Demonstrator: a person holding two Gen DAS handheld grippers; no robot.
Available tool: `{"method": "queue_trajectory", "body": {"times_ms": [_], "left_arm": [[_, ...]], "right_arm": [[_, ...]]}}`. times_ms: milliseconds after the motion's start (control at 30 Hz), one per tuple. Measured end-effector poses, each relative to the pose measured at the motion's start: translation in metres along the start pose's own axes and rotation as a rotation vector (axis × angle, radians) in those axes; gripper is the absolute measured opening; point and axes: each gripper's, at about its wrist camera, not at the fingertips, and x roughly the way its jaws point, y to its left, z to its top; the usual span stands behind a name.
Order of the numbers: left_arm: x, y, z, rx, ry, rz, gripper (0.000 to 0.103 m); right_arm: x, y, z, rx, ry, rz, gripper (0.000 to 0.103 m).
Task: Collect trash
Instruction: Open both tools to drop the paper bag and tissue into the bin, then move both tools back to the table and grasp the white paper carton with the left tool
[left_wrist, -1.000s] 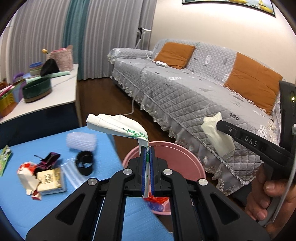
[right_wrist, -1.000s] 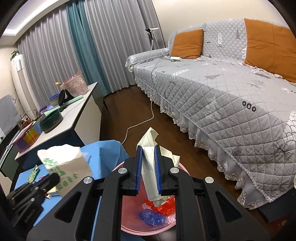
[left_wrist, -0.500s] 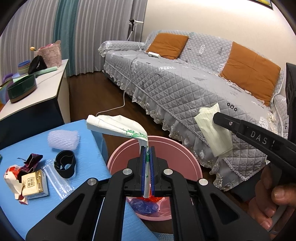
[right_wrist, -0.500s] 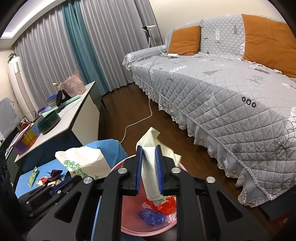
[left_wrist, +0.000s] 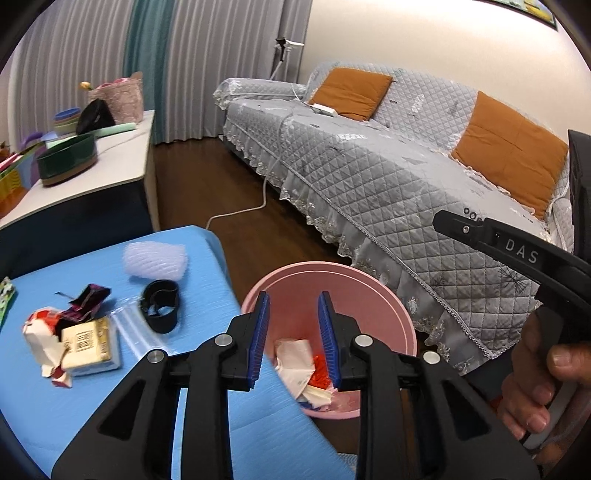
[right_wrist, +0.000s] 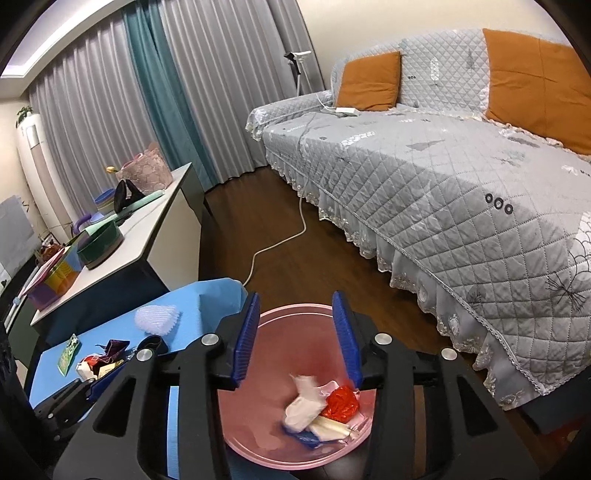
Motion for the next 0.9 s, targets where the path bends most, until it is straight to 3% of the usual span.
{"method": "queue_trajectory", "body": {"times_ms": [433, 767, 900], "left_arm": [[-0.076, 0.072, -0.002, -0.073, -0.084, 0.099, 0.026], [-0.12, 0.131, 0.001, -0.098, -0.121, 0.171, 0.014], [-0.133, 0.156, 0.006, -0.109, -0.154, 0.202, 0.014]], "right_arm": [[-0.014, 0.063, -0.013, -0.113, -0.021, 0.079, 0.041], [-0.013, 0.11, -0.031, -0.179, 0.013, 0.149, 0.022], [-0.006, 0.126, -0.04, -0.194, 0.04, 0.171, 0.017]]}}
